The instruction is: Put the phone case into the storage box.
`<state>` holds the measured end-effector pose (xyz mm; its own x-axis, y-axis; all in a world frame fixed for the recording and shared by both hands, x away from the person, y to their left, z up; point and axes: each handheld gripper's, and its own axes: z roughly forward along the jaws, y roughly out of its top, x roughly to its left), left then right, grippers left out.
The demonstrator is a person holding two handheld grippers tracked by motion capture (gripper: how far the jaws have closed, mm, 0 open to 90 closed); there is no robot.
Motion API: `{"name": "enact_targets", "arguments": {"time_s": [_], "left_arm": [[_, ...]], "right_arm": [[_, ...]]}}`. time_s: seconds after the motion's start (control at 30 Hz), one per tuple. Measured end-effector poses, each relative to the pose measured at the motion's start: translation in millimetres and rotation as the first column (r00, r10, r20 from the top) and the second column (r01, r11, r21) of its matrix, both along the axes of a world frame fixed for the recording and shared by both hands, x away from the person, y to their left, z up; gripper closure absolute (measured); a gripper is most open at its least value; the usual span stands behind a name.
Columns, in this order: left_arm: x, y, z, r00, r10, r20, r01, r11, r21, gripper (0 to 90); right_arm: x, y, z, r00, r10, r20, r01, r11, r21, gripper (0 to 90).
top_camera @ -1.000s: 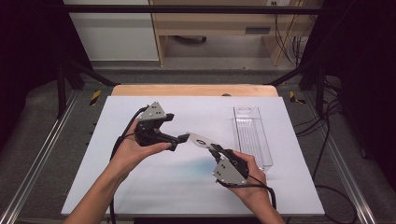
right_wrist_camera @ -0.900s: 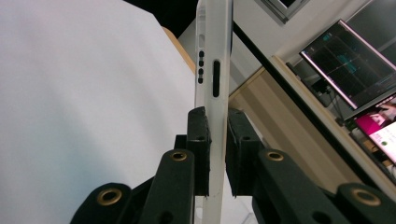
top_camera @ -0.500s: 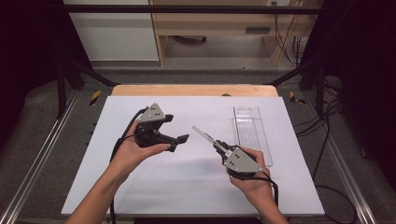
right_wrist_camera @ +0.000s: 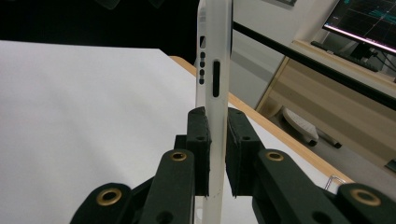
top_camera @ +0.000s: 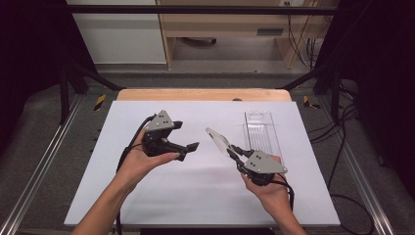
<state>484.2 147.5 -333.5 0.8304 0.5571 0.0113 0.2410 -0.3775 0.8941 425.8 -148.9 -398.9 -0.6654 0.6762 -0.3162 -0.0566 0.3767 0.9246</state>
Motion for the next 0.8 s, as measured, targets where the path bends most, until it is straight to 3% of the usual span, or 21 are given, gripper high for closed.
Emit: {"name": "enact_targets", "arguments": {"time_s": [0.47,0.8], "left_arm": [[-1.9,4.0,-7.9,0.9999,0.012,0.004,-0.012,0.9992,-0.038,6.5],[-8.8,10.8,-22.6,0.9979,0.058,0.028,-0.056,0.9955,-0.077,5.9]], "right_arm": [[5.1,-13.9,6.5,0.9994,-0.005,-0.035,0.008,0.997,0.072,81.3],[8.9,-29.7,12.4,0.9977,-0.049,-0.046,0.053,0.993,0.103,81.3]]}}
